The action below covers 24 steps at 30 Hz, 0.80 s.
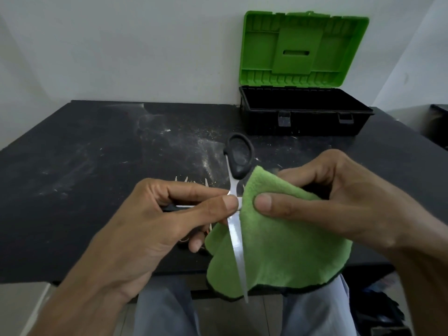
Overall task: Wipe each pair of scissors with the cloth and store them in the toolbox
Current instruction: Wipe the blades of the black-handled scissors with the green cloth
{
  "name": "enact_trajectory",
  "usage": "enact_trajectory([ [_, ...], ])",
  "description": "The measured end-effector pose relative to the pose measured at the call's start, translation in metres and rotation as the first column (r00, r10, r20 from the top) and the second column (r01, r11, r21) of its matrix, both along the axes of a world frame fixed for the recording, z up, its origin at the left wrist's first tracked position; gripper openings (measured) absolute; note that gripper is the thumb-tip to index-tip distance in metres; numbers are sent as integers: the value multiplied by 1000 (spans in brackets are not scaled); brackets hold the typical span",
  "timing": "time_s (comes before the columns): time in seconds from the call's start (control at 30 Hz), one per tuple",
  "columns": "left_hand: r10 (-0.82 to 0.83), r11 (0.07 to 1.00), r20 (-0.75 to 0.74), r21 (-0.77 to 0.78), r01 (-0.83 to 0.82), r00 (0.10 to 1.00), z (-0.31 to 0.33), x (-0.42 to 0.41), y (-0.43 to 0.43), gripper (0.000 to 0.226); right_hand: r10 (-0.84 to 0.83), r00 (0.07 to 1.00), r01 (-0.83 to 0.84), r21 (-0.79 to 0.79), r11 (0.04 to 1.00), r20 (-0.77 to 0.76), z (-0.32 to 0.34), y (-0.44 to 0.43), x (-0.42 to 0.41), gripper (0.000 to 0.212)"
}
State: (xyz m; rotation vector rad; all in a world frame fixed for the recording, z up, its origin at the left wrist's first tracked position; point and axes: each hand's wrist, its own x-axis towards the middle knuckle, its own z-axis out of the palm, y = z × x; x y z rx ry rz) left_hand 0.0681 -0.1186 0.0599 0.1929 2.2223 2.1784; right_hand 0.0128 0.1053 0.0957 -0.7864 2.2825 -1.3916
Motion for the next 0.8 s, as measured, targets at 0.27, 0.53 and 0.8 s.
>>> enact_trajectory([
  [0.27, 65, 998, -16, -4, -65, 998, -1, 5, -6, 32, -76, 993, 79, -35, 996, 86, -3, 13, 1, 26],
  [0.53, 64, 998, -18, -20, -64, 998, 5, 6, 10, 19, -15, 997, 17, -33, 999, 75, -4, -2, 4, 27],
  [0.8, 98, 994, -42, -34, -99, 994, 3, 11, -12, 21, -62, 987, 76, -88, 993, 148, -11, 31, -1, 32],
])
